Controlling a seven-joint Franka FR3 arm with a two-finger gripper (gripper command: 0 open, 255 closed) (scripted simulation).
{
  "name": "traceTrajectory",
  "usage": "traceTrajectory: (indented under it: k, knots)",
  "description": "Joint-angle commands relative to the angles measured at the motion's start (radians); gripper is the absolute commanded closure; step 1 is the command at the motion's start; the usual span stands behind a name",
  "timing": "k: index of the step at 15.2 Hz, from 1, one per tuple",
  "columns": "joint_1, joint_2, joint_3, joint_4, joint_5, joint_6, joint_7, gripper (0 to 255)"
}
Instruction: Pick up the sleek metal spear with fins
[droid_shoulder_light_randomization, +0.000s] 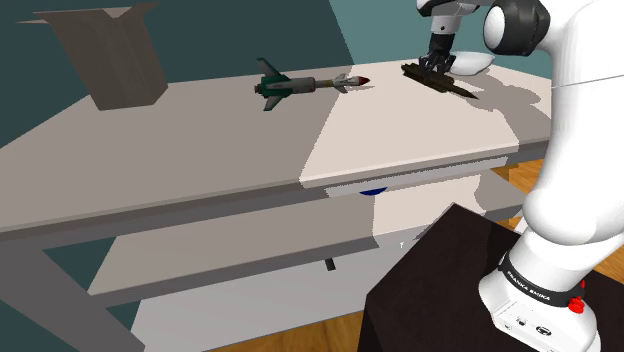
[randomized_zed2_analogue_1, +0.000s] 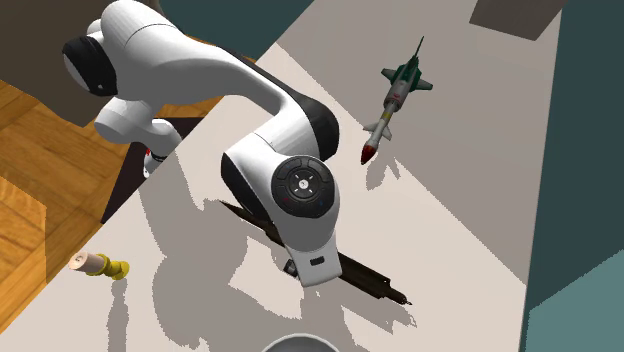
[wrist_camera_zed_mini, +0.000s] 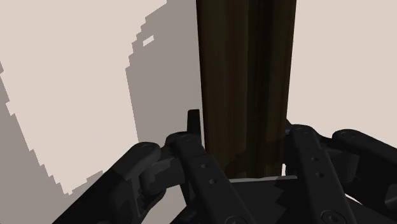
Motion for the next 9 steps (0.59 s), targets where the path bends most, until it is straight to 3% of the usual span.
traceTrajectory:
  k: [1,9]
  knots:
    - [0.0,0.0,0.0,0.0,0.0,0.0,0.0,255]
    - [-0.016,0.012,0.0,0.099,0.004,-0.086,0.004,255]
